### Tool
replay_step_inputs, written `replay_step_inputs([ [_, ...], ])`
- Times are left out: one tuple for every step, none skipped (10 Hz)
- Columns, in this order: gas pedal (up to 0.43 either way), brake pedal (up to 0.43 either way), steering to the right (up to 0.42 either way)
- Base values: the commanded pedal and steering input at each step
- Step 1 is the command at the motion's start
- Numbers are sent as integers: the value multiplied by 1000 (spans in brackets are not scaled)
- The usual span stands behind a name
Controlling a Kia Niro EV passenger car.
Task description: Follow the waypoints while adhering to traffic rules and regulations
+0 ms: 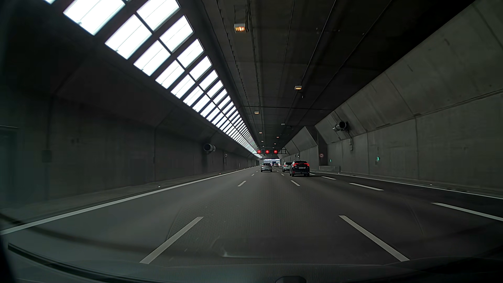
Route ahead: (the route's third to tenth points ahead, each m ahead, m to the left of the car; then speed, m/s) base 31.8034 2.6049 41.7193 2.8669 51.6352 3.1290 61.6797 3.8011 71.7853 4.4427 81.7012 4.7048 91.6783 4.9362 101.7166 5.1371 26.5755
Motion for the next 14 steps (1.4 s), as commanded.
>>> replay_step_inputs([
  [59, 0, -1],
  [59, 0, -1],
  [59, 0, -1],
  [59, 0, -1],
  [59, 0, 0],
  [59, 0, -1],
  [59, 0, -1],
  [59, 0, -1],
  [59, 0, -1],
  [59, 0, -1],
  [59, 0, -1],
  [47, 0, -1],
  [47, 0, -1],
  [47, 0, -1],
])
